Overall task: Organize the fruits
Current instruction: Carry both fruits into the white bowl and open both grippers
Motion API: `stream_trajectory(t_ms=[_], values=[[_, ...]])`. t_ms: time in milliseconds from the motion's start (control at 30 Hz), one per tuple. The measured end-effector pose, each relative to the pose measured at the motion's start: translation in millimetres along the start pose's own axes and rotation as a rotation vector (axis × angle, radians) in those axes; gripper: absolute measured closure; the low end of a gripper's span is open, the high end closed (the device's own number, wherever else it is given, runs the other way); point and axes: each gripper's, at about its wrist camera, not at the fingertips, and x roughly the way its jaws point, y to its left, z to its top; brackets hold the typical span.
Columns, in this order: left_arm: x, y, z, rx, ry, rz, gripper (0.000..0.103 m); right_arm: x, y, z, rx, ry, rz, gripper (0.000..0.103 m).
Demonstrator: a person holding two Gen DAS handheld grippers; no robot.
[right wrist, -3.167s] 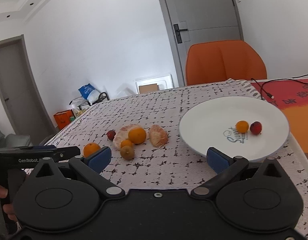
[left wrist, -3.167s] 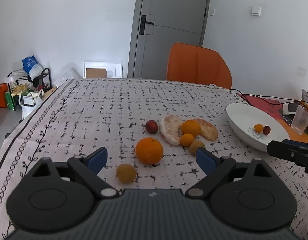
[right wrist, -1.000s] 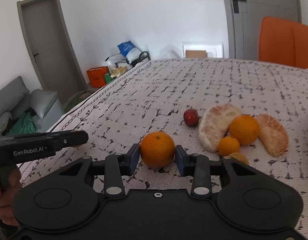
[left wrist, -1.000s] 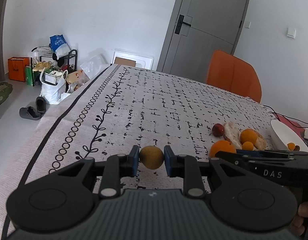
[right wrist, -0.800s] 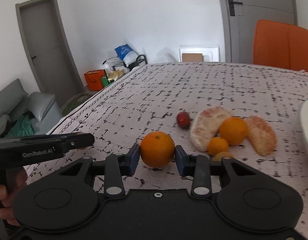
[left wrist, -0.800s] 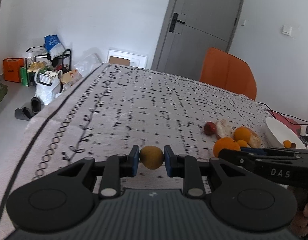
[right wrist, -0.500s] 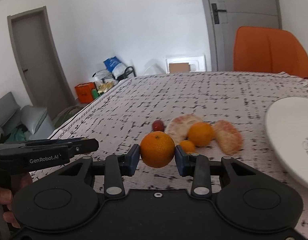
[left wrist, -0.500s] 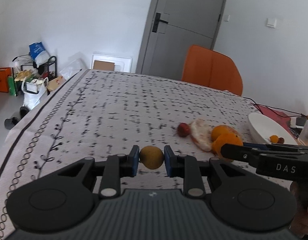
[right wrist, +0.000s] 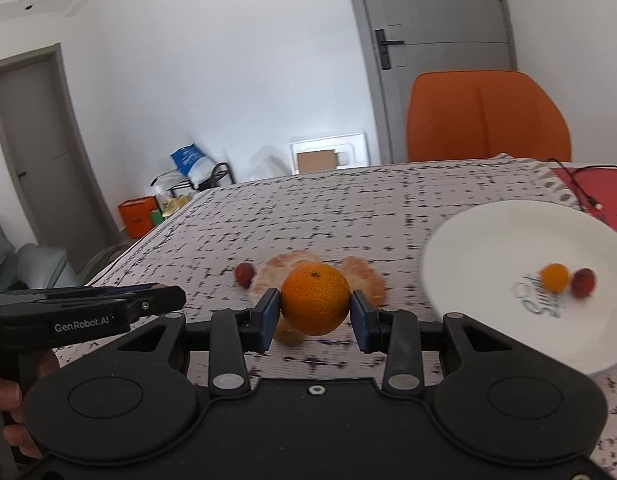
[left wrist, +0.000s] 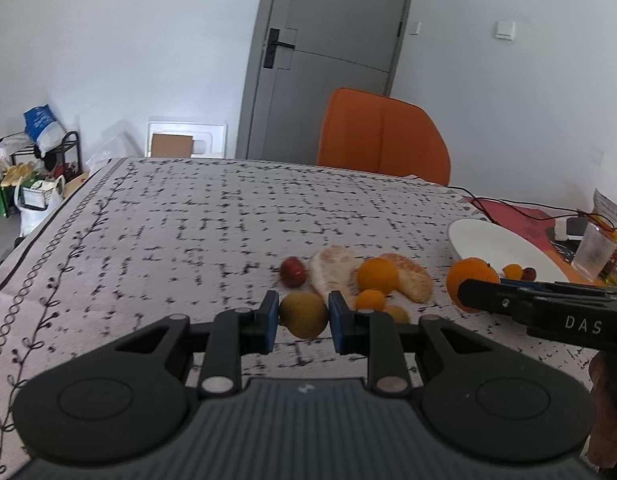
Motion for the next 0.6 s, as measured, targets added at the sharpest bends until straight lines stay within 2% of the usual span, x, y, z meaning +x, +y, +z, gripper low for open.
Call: stream_trajectory(t_ms=[600], values=[[18.6, -51.3, 9.1, 0.078, -0.003, -0.074, 0.078, -25.5, -57.1, -10.8, 0.091, -0.042, -0.105, 0.067]])
